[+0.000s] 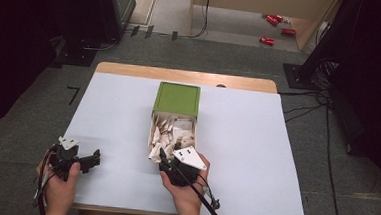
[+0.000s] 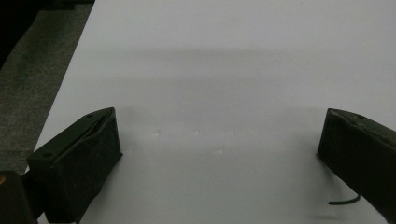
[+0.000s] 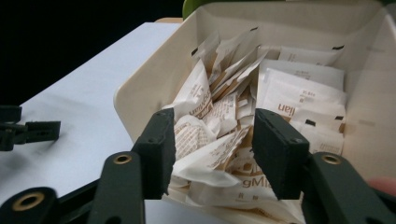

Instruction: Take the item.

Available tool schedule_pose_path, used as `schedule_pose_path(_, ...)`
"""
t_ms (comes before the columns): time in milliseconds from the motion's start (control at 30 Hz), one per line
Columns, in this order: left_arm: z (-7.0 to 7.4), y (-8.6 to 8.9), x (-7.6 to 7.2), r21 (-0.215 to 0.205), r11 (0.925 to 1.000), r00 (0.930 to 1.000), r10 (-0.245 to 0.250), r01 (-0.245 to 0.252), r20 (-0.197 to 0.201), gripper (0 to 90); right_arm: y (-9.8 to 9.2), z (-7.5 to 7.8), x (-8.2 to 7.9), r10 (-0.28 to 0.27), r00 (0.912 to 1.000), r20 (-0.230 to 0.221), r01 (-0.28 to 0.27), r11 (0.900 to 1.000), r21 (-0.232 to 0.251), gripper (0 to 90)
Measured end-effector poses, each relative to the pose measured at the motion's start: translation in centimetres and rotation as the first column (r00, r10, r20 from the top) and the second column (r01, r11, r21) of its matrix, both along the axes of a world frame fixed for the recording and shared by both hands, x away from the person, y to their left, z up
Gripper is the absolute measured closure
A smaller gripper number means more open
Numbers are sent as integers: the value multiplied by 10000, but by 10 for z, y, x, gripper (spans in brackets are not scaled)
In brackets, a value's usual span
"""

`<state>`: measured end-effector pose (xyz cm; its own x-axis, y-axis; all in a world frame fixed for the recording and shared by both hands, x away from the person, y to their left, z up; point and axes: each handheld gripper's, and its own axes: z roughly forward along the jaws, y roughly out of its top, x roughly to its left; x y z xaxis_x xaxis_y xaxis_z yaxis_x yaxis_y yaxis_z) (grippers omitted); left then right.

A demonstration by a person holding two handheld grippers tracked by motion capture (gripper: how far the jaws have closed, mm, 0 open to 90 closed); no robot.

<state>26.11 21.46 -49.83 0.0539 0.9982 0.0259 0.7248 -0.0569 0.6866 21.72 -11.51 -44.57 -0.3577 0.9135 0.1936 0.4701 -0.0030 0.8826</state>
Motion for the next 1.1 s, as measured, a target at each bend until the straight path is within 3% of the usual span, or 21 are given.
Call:
schedule_pose_path(333,0,0,0,-1,10000,10000,6,-6,14,0,0,-8,-3,-286,9995,-118,284,9994,-174,538)
schedule_pose_path(533,0,0,0,-1,10000,10000,5,-5,10,0,-2,-12,-3,-378,9990,-248,378,9993,10,665)
schedule_pose_path(567,0,0,0,-2,10000,10000,7,-7,12,0,-3,-13,-2,-337,9991,-271,337,9994,-12,723)
schedule_pose_path(733,0,0,0,1,10000,10000,3,-3,10,0,-5,-13,-1,-276,9991,-312,278,9996,61,785)
schedule_pose_path(1100,0,0,0,0,10000,10000,6,-6,13,0,-11,-3,-4,-275,9995,167,274,9996,105,817)
